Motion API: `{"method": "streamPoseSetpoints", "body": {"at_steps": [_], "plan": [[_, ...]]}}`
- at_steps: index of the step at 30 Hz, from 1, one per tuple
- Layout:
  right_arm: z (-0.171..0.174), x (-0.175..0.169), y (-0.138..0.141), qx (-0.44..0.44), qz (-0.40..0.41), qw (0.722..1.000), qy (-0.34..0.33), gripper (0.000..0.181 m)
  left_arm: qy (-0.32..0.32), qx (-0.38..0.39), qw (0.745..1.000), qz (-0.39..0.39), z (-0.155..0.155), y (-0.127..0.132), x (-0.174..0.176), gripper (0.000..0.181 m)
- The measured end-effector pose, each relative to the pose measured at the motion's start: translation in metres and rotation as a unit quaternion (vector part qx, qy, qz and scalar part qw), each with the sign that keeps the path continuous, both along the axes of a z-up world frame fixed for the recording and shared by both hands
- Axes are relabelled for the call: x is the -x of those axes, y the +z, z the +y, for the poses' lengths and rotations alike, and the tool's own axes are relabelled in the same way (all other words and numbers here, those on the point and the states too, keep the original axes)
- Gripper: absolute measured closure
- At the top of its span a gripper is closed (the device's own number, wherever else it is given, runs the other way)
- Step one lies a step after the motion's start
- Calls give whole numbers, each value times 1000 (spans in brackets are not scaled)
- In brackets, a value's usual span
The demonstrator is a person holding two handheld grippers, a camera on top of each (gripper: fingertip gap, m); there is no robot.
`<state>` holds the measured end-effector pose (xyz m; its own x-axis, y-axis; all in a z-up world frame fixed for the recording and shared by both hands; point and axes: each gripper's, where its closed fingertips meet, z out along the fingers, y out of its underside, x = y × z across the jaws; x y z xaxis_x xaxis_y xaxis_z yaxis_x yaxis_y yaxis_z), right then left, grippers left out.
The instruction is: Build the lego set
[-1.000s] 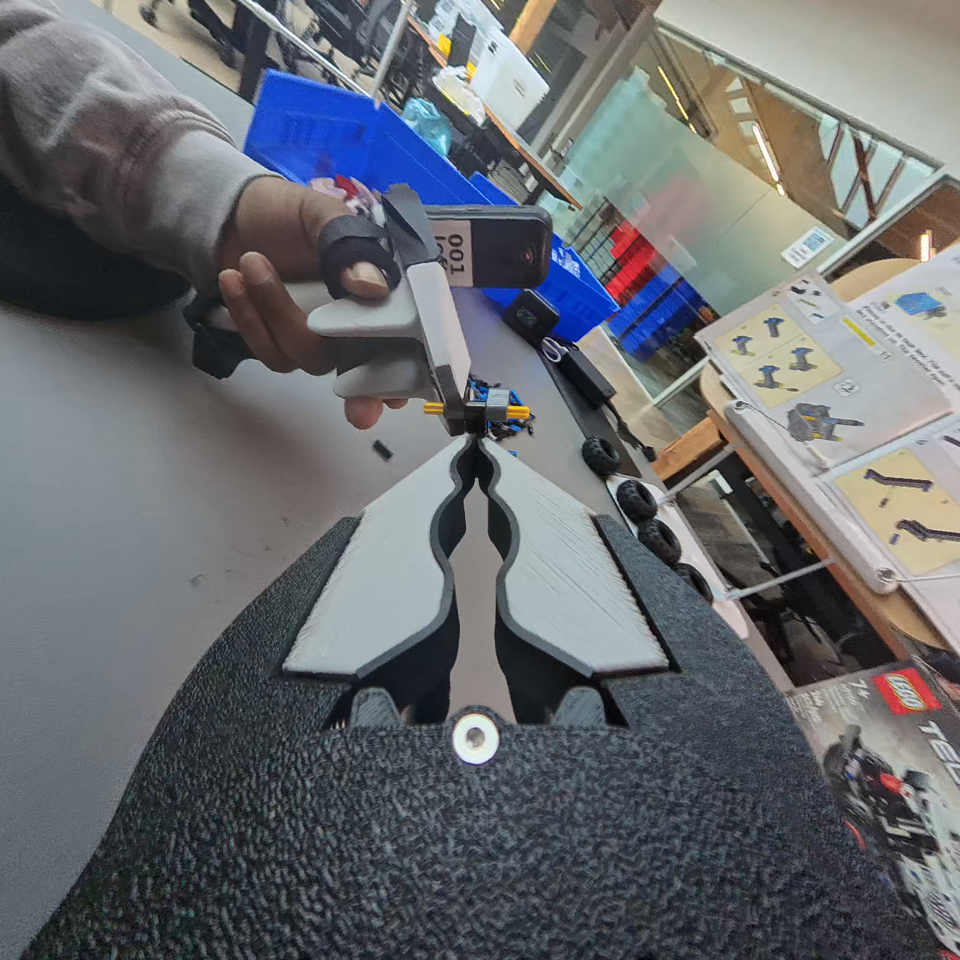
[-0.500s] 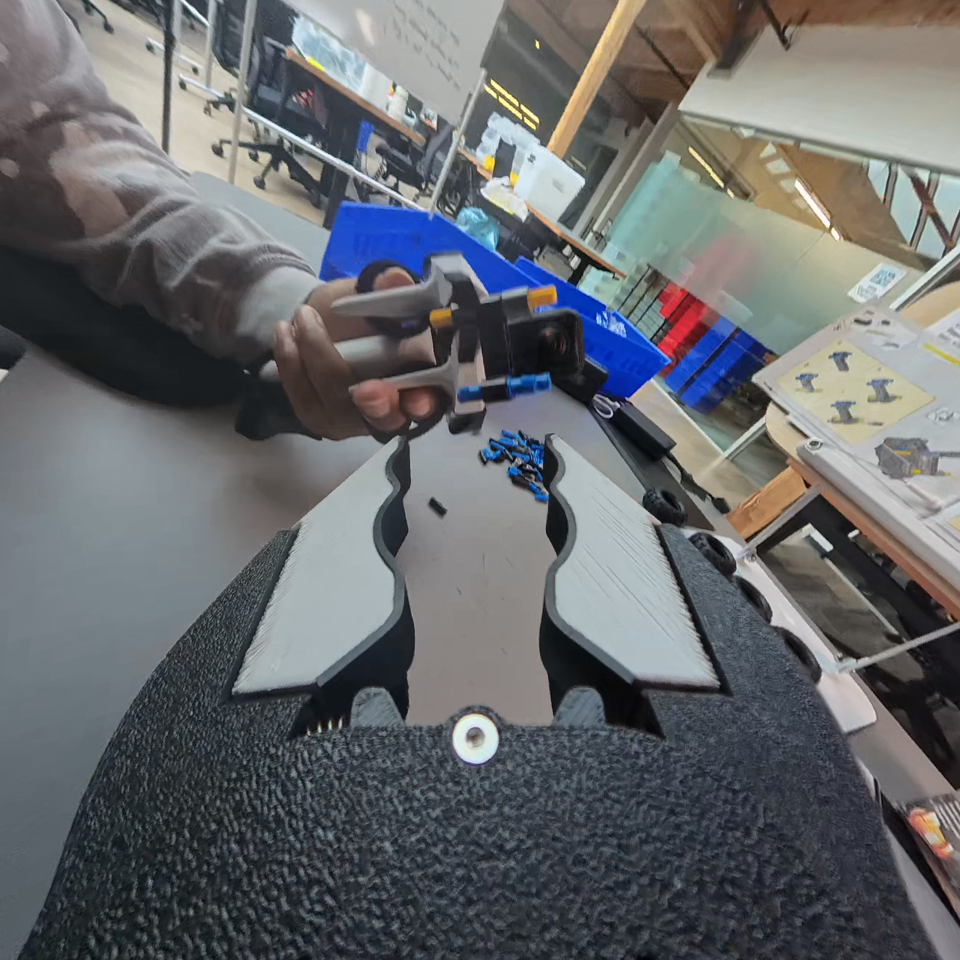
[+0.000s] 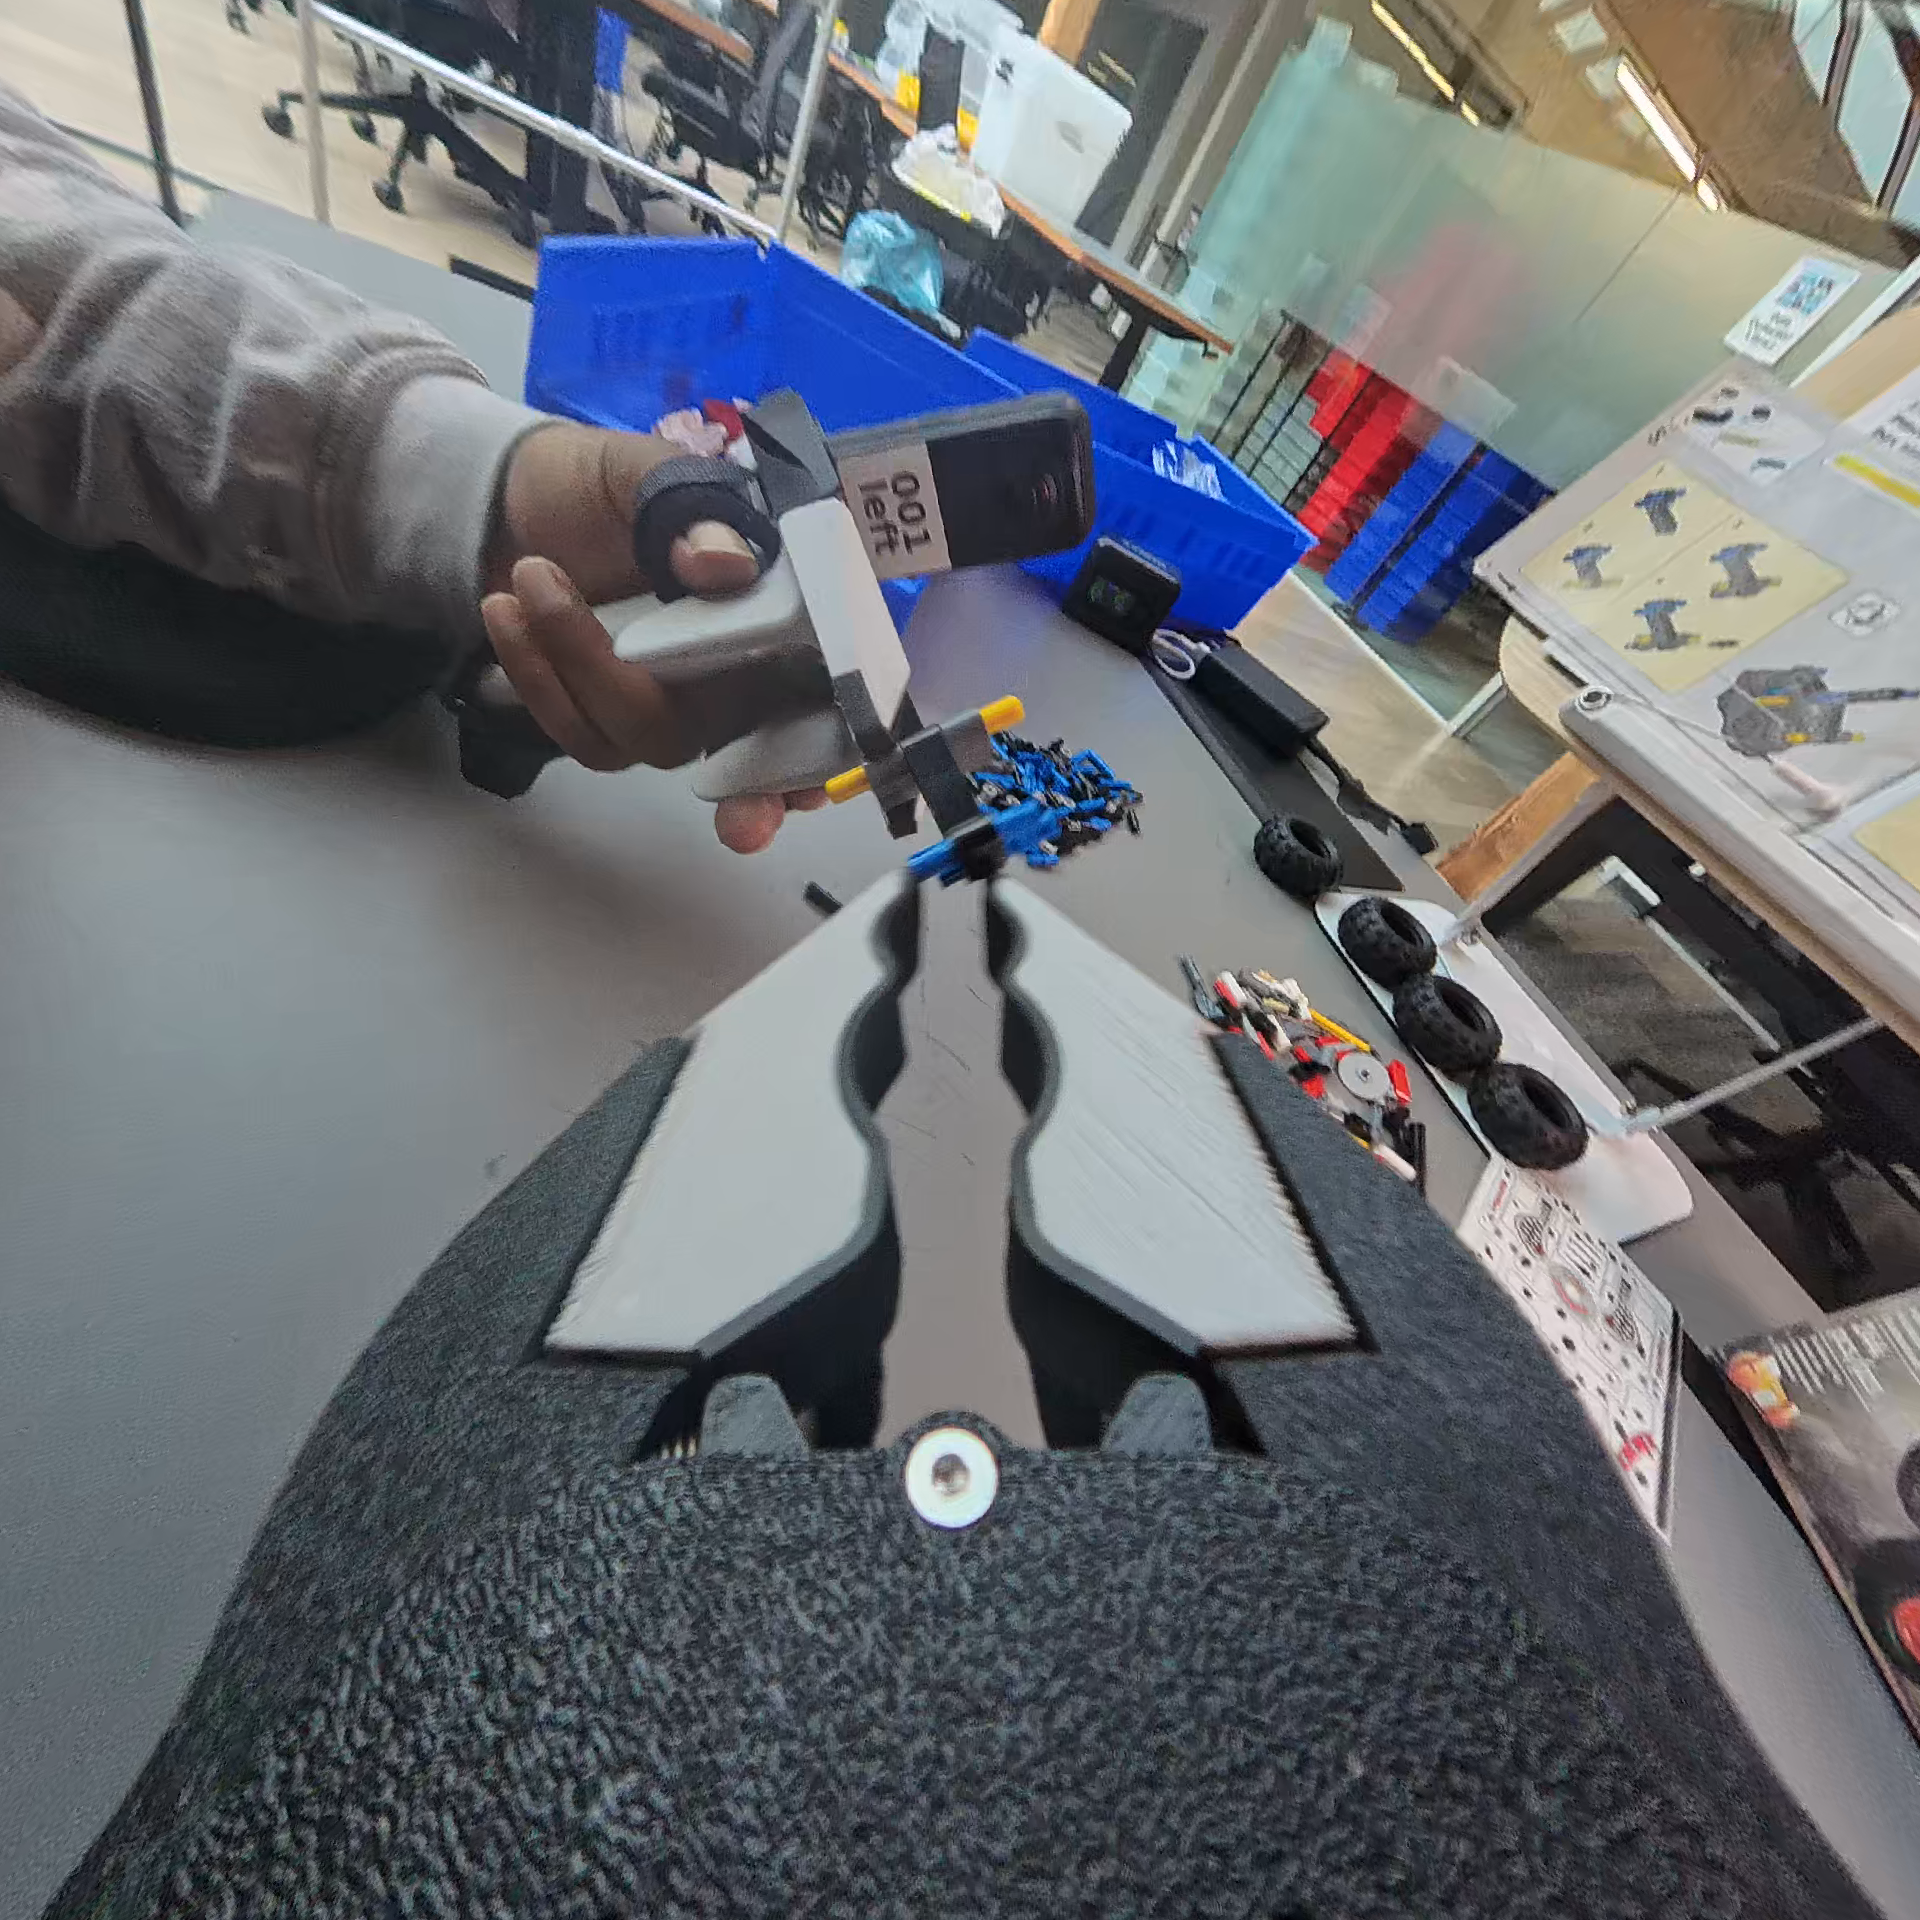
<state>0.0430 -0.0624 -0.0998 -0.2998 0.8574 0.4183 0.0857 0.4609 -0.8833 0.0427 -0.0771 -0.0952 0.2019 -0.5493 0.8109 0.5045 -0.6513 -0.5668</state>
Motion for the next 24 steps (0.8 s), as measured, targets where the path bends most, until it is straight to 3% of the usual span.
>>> {"method": "streamPoseSetpoints", "body": {"at_steps": [1, 4, 6, 12, 14, 16, 19, 22, 24], "plan": [[8, 2, -2, -3, -5, 1000, -20, 178, 28, 7, 999, 40, 6, -9, 5, 170], [18, 7, -17, -35, -38, 997, -57, 181, 88, 10, 985, 145, 16, -28, 16, 170], [10, 9, -25, -41, -47, 997, -49, 181, 110, 15, 977, 181, 20, -35, 18, 181], [26, 11, -28, -25, -50, 996, -75, 181, 164, 11, 951, 263, 24, -42, 40, 181], [38, 11, -29, -10, -53, 994, -92, 181, 197, 3, 929, 314, 28, -46, 55, 177], [48, 11, -30, -3, -57, 992, -108, 181, 234, -5, 900, 366, 35, -50, 72, 160], [58, 12, -34, 3, -64, 990, -123, 179, 282, -32, 837, 468, 53, -52, 101, 132], [60, 13, -38, 9, -69, 990, -121, 179, 257, -41, 790, 556, 80, -61, 118, 124], [61, 12, -42, 17, -74, 990, -118, 179, 212, -21, 782, 585, 100, -78, 121, 127]]}}
